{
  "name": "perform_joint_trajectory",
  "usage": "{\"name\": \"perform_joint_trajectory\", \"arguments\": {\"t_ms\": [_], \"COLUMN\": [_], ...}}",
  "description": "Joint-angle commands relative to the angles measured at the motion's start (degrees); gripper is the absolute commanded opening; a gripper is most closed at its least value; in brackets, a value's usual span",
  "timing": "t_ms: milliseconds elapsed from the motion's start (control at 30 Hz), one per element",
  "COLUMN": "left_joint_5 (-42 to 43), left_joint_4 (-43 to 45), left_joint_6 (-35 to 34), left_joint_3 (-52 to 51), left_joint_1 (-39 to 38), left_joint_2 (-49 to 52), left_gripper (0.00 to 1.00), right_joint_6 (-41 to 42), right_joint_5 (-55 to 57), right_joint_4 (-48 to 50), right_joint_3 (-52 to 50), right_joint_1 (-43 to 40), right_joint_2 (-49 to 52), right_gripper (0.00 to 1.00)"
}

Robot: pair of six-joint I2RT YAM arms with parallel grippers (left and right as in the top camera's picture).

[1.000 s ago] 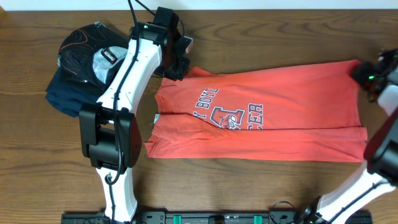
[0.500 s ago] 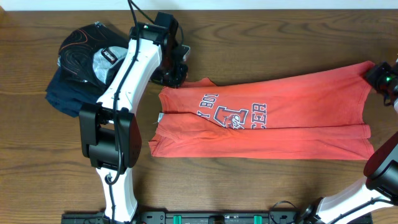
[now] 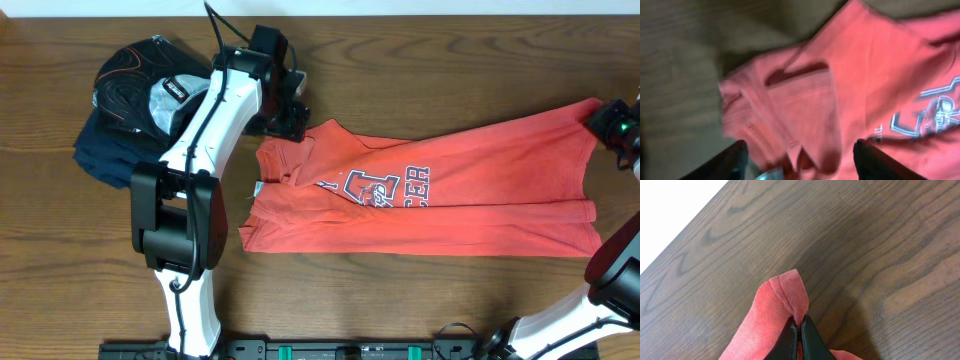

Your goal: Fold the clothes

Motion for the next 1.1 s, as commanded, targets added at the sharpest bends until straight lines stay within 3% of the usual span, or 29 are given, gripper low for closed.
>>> {"name": "perform_joint_trajectory", "arguments": {"t_ms": [0,300,500,600,667,833,900,1067], "left_joint_5": [1.09,2.58,-13.35,-19.63,-21.27,-22.73,-23.45,-24.46], "left_joint_4": [1.29,-0.24,-0.24,-0.24,-0.22,-0.28,-0.37,-1.99], "left_joint_6": [0.46,5.38,6.19,6.16,6.14,6.12,6.08,3.96], "left_joint_3": [0.09,0.09,0.09,0.09,0.09,0.09,0.11,1.25], "left_joint_1": [-0.66,-4.68,-8.44,-9.62,-9.97,-10.01,-10.03,-10.08], "left_joint_2": [1.90,6.45,8.26,9.07,9.07,9.07,8.90,6.12], "left_gripper": [0.70,0.70,0.69,0.56,0.39,0.11,0.06,0.06], "right_joint_6": [-1.11,-1.09,-1.09,-1.09,-1.09,-1.07,-1.07,-1.07], "right_joint_5": [0.37,0.37,0.37,0.37,0.37,0.35,0.35,0.33], "right_joint_4": [0.63,1.07,1.11,1.14,1.18,1.29,1.29,1.25], "right_joint_3": [0.09,0.09,0.09,0.09,0.09,0.09,0.09,0.09], "right_joint_1": [-0.39,-0.39,-0.37,-0.39,-0.39,-0.39,-0.39,-0.39], "right_joint_2": [-0.04,-0.04,-0.04,-0.04,-0.04,-0.04,-0.04,-0.04], "right_gripper": [0.01,0.01,0.01,0.01,0.01,0.01,0.01,0.01]}}
